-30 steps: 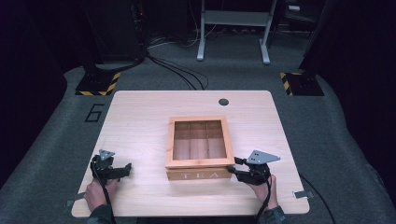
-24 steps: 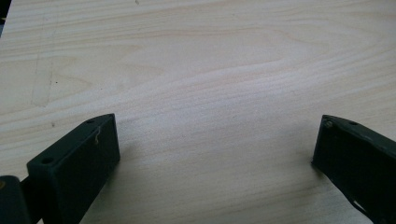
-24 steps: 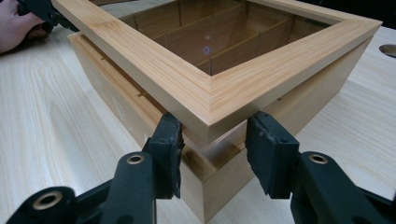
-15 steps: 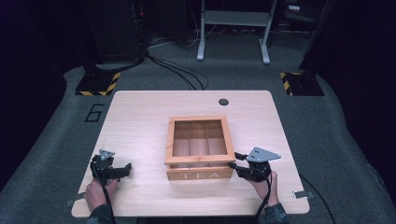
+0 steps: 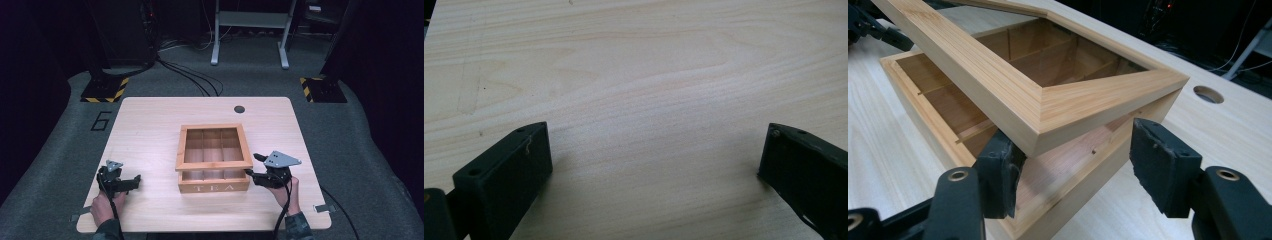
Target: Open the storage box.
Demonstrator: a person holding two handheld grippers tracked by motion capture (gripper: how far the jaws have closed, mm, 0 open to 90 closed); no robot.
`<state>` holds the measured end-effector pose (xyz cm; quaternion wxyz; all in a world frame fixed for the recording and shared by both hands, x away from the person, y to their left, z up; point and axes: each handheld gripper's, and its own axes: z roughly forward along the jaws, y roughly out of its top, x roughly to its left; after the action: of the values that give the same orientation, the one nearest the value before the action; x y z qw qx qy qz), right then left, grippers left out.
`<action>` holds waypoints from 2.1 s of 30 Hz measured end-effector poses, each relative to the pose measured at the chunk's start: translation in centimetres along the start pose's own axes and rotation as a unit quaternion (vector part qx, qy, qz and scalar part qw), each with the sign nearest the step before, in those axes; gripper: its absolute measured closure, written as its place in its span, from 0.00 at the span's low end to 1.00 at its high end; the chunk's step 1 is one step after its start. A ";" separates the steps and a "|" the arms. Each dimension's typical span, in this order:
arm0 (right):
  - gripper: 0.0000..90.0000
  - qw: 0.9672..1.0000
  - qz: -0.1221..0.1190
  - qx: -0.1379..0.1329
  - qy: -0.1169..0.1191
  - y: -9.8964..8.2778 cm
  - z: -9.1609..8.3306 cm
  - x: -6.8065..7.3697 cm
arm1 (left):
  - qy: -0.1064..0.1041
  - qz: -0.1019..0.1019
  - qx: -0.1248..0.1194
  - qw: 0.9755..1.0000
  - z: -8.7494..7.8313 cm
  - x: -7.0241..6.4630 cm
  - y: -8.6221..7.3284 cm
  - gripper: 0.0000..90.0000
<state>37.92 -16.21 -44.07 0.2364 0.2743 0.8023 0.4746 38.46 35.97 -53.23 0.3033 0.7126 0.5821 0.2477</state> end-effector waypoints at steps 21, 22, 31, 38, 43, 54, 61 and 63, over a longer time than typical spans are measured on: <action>0.41 0.999 -0.026 -0.027 0.008 4.2 0.3 -1.1 | 0.000 0.000 0.001 1.000 0.0 0.0 0.0 0.00; 0.41 0.999 -0.026 -0.028 0.009 4.4 0.3 -1.2 | 0.000 0.000 0.001 1.000 0.0 0.0 0.0 0.00; 0.42 0.999 -0.020 -0.036 0.014 5.9 0.5 -2.1 | 0.000 0.000 0.000 1.000 0.0 0.0 0.0 0.00; 0.43 0.999 -0.018 -0.044 0.026 6.8 0.6 -3.0 | 0.000 0.000 0.001 1.000 0.0 0.0 0.0 0.00; 0.44 0.998 -0.013 -0.051 0.034 7.5 0.8 -3.6 | 0.000 0.000 0.000 1.000 0.0 0.0 0.0 0.00; 0.45 0.996 0.023 -0.057 0.059 8.9 1.3 -5.3 | 0.000 0.000 0.000 1.000 0.0 0.0 0.0 0.00; 0.45 0.995 0.042 -0.061 0.073 9.8 1.8 -6.4 | 0.000 0.000 0.001 1.000 0.0 0.0 0.0 0.00; 0.45 0.994 0.047 -0.062 0.076 10.1 2.0 -6.8 | 0.000 0.000 0.001 1.000 0.0 0.0 0.0 0.00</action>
<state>46.36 -15.42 -35.13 0.1687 0.2599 0.7729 0.5538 38.46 35.98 -53.21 0.3026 0.7132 0.5820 0.2473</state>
